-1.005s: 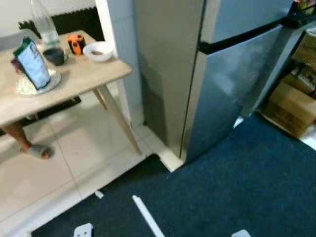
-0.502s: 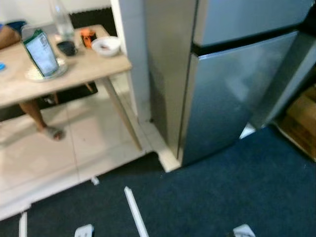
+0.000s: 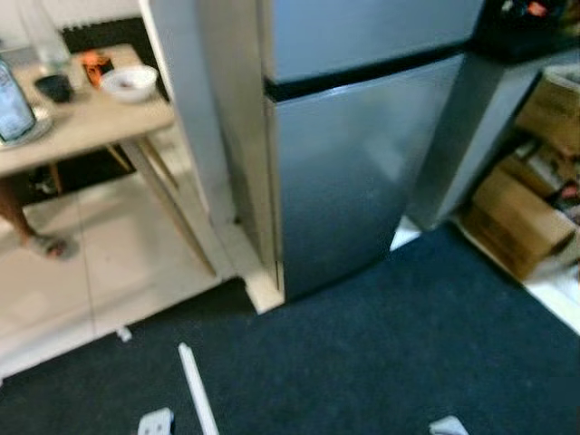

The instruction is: Restocking fridge

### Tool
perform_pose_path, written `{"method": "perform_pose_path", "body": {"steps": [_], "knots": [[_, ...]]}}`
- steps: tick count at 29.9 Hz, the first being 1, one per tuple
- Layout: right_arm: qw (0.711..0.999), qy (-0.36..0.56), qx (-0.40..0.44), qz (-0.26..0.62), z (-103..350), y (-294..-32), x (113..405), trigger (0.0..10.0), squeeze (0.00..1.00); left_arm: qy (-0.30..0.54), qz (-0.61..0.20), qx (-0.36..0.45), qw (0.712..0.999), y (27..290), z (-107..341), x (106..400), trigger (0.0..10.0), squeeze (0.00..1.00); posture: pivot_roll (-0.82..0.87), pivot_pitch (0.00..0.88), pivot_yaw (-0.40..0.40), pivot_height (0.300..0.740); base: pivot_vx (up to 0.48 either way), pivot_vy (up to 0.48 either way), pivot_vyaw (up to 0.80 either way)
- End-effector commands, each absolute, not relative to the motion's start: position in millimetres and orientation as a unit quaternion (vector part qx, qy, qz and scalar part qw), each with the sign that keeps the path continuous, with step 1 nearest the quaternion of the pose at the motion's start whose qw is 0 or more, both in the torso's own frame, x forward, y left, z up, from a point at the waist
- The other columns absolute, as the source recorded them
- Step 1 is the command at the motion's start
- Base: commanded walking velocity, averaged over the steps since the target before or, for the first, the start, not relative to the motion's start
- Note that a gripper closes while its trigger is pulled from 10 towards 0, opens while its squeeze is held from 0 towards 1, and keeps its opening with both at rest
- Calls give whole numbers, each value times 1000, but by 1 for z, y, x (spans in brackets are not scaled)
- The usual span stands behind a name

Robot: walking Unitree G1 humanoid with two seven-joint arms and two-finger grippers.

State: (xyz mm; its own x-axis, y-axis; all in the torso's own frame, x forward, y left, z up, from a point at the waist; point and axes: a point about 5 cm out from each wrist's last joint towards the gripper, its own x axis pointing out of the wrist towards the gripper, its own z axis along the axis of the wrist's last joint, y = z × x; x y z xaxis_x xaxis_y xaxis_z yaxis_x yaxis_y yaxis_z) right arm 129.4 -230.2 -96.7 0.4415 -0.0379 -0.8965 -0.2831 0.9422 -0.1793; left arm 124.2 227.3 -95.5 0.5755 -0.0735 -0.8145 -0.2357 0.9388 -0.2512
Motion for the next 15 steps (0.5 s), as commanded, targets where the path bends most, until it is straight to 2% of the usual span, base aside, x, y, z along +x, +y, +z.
{"method": "perform_pose_path", "body": {"steps": [1,2,15], "knots": [[834,526,-147,78,-98,-227,127,10000,0,466,42,-167,868,225,-97,120,10000,0,-57,110,-21,740,0,-472,0],[835,525,-147,78,-98,-227,128,10000,0,465,46,-170,867,225,-97,121,10000,0,-57,110,-21,740,0,-394,0],[834,525,-147,82,-98,-226,128,10000,0,460,52,-180,868,225,-96,123,10000,0,-59,107,-20,740,0,0,0]]}}
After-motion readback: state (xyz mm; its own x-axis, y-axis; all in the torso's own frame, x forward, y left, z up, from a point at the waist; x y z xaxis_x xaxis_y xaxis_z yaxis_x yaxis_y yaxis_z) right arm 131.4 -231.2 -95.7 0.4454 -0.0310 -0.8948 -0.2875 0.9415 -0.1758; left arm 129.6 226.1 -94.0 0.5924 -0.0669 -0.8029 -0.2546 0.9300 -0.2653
